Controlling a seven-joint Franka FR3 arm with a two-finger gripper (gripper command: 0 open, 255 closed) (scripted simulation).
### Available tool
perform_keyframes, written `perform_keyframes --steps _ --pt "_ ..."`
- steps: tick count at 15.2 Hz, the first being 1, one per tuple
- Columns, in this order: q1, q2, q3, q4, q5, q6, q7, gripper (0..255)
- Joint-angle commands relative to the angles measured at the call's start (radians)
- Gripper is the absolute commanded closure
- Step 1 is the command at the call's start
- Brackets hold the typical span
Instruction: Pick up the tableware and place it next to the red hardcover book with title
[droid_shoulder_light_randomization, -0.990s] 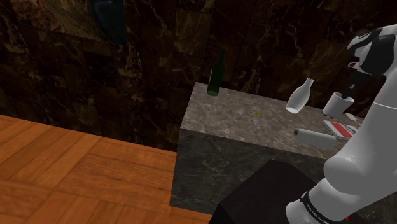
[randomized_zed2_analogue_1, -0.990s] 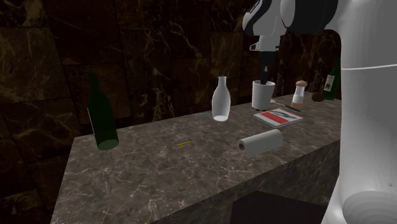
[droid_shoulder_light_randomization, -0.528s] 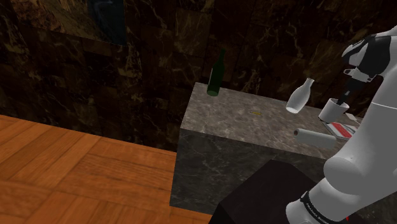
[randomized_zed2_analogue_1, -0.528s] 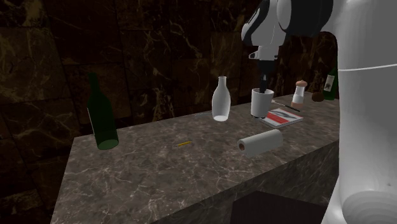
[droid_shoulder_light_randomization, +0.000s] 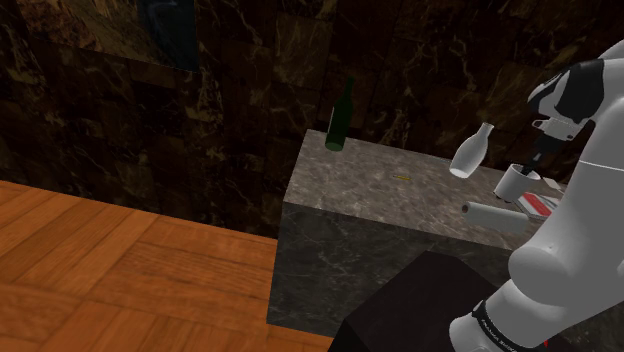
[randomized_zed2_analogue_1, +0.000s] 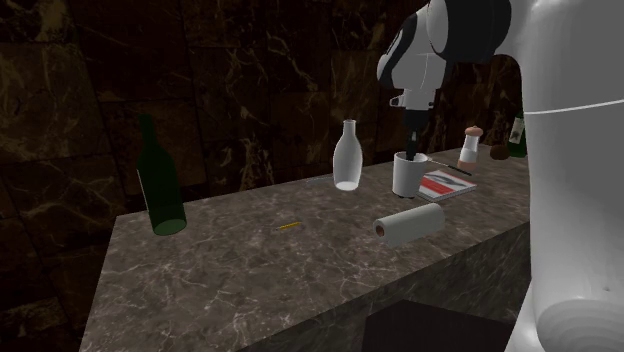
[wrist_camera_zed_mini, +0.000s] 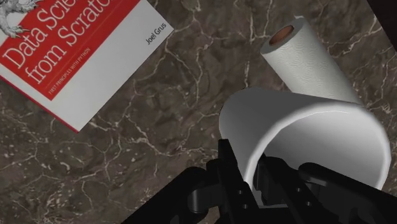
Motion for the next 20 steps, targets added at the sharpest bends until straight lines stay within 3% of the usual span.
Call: perform_keyframes --steps 1,7,15,16,20 --pt "-0.003 0.01 0.005 -0.016 0.01 0.023 -0.007 255" --pt "-0.017 0.048 0.024 -0.057 0.046 0.088 -0.032 255" --pt "-0.018 0.051 0.026 -0.06 0.049 0.093 -0.034 255" --pt "-0.018 0.051 0.026 -0.06 0.049 0.093 -0.034 0" --pt "-0.018 0.051 0.026 -0.06 0.049 0.093 -0.034 0"
